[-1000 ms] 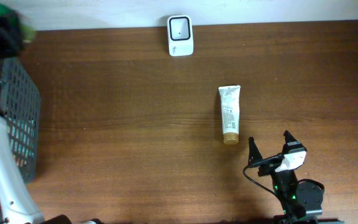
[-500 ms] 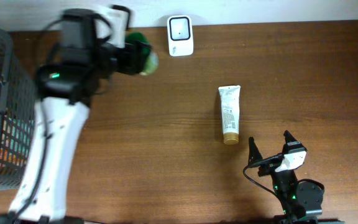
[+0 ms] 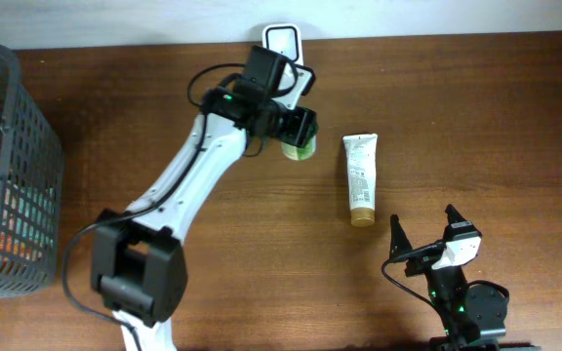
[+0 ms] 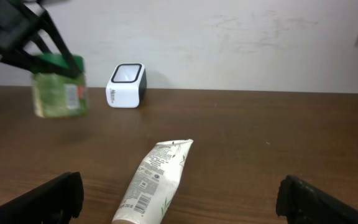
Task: Scan the item barcode
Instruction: 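Lift the jar out and carry it beside the white tube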
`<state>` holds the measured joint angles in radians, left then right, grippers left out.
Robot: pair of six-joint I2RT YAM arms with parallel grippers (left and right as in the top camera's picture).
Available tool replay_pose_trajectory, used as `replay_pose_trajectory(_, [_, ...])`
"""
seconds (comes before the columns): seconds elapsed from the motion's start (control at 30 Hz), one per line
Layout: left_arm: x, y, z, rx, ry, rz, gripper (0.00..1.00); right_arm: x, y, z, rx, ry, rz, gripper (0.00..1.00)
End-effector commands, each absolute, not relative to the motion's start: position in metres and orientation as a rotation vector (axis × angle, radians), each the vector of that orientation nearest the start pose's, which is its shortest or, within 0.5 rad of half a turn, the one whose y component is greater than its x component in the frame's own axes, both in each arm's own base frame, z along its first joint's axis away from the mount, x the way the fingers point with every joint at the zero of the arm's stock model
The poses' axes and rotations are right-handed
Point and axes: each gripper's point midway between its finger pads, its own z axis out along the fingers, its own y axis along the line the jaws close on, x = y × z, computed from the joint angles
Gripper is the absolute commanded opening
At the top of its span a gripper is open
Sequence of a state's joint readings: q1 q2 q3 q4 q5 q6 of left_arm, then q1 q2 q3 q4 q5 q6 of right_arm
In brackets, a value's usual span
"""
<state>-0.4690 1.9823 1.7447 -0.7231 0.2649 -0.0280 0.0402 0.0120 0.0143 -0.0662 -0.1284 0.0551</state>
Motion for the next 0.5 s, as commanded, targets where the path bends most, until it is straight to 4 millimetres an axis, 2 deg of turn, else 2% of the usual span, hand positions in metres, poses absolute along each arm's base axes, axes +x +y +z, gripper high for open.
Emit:
replay_pose_trajectory(0.0, [0.439,-0.3,0.136,0.713,2.477,-0.544,0.65,0.244,0.033,0.159,-0.084,1.639,0.182,0.98])
replay_pose_trajectory(0.2, [0.437,-0.333,0.105,0.781,2.46,-0.537,0.64,0.244,0.033,0.159,-0.084,1.639,0.182,0.99])
replay_pose_trajectory(0.33, [0.432,-0.343,0.088,0.809,2.471,-0.485,0.64,0.244,0.033,0.159,-0.084,1.639,0.182,0.98])
replay_pose_trajectory(0.47, [0.425,-0.353,0.076,0.84,2.481,-0.486,0.7,0.244,0.033,0.159,-0.084,1.639,0.182,0.98])
